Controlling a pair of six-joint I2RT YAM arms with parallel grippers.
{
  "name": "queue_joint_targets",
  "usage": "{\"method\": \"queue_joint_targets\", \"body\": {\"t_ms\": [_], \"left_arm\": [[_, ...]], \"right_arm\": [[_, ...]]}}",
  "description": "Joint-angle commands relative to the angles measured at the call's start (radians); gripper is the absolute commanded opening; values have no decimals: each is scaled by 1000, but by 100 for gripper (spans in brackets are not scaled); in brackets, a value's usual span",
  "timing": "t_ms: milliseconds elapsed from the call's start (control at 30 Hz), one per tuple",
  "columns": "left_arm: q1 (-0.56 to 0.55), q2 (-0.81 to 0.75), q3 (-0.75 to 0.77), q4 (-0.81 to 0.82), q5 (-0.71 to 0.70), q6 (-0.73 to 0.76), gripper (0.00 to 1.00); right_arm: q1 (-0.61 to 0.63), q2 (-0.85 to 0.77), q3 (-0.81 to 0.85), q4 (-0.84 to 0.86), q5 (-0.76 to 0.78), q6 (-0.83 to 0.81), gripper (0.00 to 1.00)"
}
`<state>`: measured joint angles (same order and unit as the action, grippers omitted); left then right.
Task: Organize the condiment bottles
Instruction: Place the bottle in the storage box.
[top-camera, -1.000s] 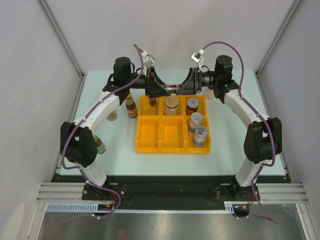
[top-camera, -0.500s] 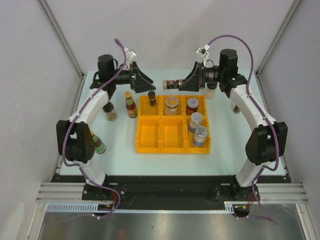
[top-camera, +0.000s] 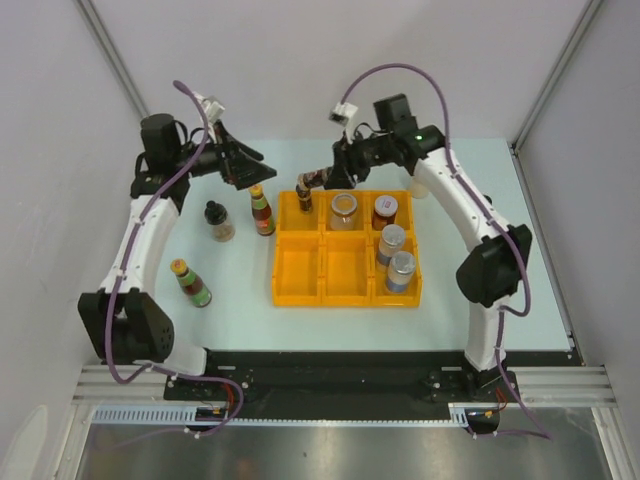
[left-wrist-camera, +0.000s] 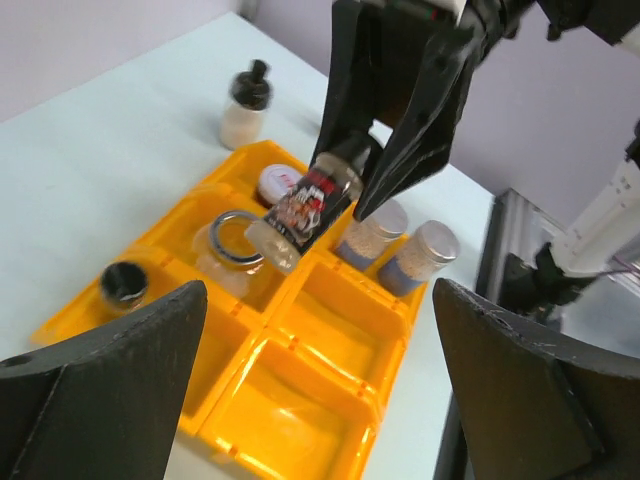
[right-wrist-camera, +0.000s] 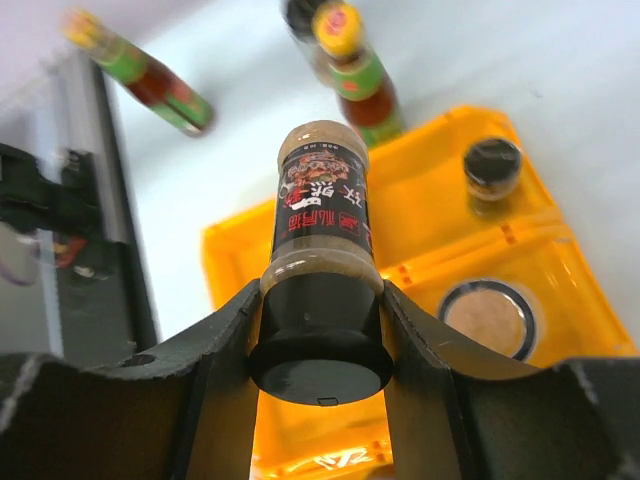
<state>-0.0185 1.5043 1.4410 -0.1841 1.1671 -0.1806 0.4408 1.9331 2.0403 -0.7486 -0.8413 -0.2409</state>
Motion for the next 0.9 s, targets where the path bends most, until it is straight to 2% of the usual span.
{"method": "queue_joint_targets", "body": {"t_ms": [0, 133, 333, 567, 867], "left_arm": [[101, -82, -27, -159, -99, 114, 100], [193, -70, 15, -279, -122, 179, 100], [298, -96, -71, -351, -162, 286, 100], [327, -179, -214, -293, -161, 306, 100], [327, -234, -272, -250, -162, 300, 100]], "right_arm": [[96, 119, 164, -207, 335, -153, 0], [171, 230, 279, -288, 501, -193, 0], [254, 302, 284, -265, 718, -227, 0], [277, 329, 264, -238, 817, -227, 0], [289, 397, 300, -238, 886, -264, 0]]}}
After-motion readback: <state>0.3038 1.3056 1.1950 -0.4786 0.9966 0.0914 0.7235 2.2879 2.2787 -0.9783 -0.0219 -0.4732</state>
